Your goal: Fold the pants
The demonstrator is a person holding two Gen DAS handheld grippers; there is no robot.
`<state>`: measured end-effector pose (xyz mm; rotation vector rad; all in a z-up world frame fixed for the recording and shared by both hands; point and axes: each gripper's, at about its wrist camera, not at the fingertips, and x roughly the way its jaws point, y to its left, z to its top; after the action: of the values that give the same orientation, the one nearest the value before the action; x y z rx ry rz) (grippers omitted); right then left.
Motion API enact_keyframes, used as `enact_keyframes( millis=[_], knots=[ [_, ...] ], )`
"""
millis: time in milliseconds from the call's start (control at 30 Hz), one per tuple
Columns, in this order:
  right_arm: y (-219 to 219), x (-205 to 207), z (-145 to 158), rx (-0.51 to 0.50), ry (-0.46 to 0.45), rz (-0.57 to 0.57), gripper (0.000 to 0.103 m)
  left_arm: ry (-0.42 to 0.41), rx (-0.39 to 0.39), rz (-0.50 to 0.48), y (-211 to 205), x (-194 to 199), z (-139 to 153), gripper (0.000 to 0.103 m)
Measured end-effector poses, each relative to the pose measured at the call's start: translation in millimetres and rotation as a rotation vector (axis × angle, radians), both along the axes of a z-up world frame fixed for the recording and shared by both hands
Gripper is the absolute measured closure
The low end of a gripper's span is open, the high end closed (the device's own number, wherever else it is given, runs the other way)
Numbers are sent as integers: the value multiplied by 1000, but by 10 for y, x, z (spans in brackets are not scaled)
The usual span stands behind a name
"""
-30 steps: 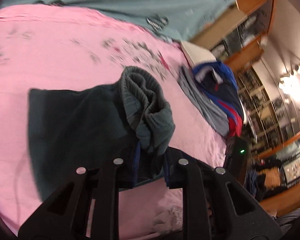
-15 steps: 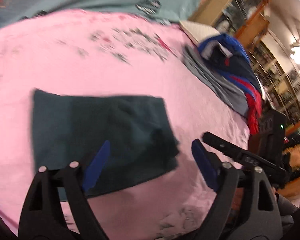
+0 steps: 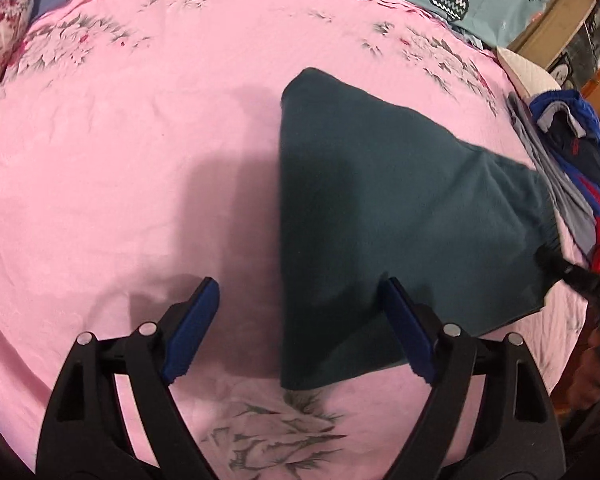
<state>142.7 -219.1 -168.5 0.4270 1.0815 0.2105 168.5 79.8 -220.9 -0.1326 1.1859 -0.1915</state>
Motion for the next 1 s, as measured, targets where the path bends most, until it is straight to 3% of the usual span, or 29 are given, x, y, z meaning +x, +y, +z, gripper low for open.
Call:
enact_keyframes(
  millis=[100,200,300,333,367,500,600,700,767,833,933,1000],
  knots=[
    [-108,-104,47,50,1,-41,84,-8,8,-10,10,-47,-2,19],
    [-180,-91,-280,36,103,-73,83,-12,18,-25,29,-93,7,18],
    [-180,-68,-376,27,124,-63,68,8,26,-34,21,-83,44,18],
    [-168,-62,-304,-14,133,-64,56,5,17,-24,74,-88,105,18],
    [-170,-75,-170,-54,109,-78,51,-12,9,-12,105,-90,182,18],
    [-141,-160,365,-95,-98,-89,51,-79,-18,59,320,-116,446,18],
    [199,-1,596,-93,-219,62,51,-72,7,71,305,-68,363,18],
    [732,204,623,-71,-308,249,51,-33,64,72,217,-47,170,19],
    [1049,405,575,40,-325,376,51,-11,72,71,187,-104,84,19],
    [1288,626,477,149,-272,459,51,2,66,75,214,-178,31,19],
    [1650,1082,177,298,-122,569,51,-3,72,83,239,-229,5,17],
    [1854,1318,-61,342,-30,616,51,-6,87,82,228,-249,-11,17]
  ],
)
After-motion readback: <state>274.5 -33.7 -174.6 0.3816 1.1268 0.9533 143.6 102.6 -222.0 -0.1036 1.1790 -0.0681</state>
